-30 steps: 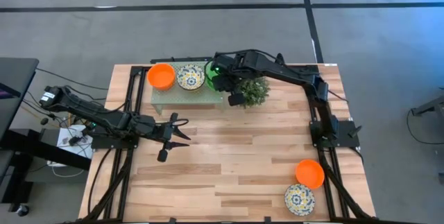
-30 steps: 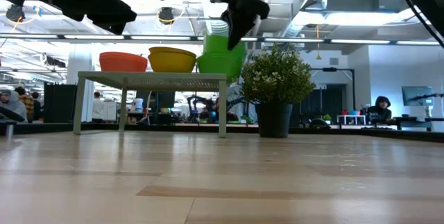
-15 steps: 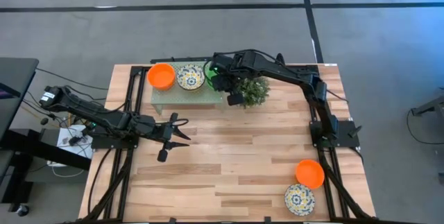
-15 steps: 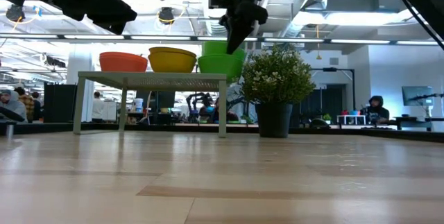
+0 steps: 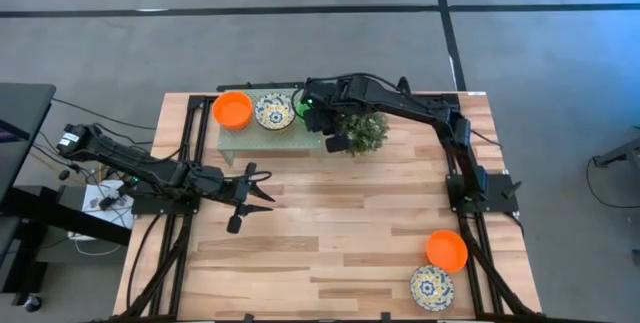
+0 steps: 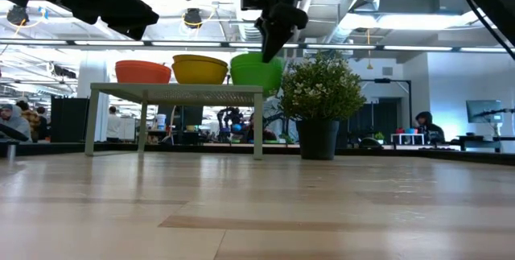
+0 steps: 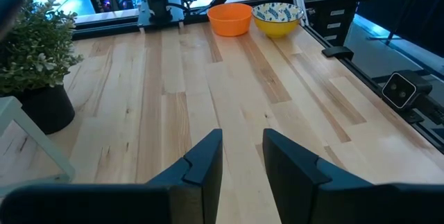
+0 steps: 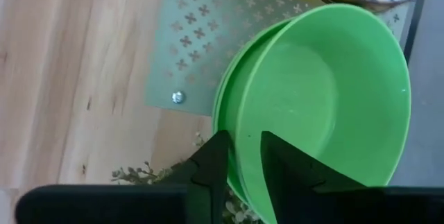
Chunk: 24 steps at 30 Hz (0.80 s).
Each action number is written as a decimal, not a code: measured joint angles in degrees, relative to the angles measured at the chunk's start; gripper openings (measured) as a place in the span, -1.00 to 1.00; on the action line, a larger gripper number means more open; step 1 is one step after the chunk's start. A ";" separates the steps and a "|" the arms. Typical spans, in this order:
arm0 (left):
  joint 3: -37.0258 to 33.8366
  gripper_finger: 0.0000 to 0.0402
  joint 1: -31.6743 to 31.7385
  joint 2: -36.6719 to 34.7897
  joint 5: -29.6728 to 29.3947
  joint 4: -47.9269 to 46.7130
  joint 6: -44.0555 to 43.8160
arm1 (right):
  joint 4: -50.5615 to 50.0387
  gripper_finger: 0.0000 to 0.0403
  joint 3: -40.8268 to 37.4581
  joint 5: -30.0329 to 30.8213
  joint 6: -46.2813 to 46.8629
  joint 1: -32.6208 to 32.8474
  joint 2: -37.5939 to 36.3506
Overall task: Pick & Place Mini bowls
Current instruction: Stack the green bowl on top of the stacked green bowl on the shelf, then stack the white pattern bowl on top of the stacked white pattern bowl on the shelf
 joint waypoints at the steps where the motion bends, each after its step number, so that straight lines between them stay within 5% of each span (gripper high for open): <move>1: 0.00 -0.47 0.00 0.00 0.00 0.01 0.01 | -0.02 -0.58 0.00 0.00 -0.02 0.35 0.00; 9: 0.00 -0.47 -0.01 0.00 -0.02 0.01 0.01 | -0.51 -0.58 0.49 6.98 -0.38 3.28 -0.02; 24: 0.00 -0.47 -0.01 0.00 0.00 -0.01 -0.01 | -1.30 -0.58 10.28 6.89 0.58 6.40 -1.20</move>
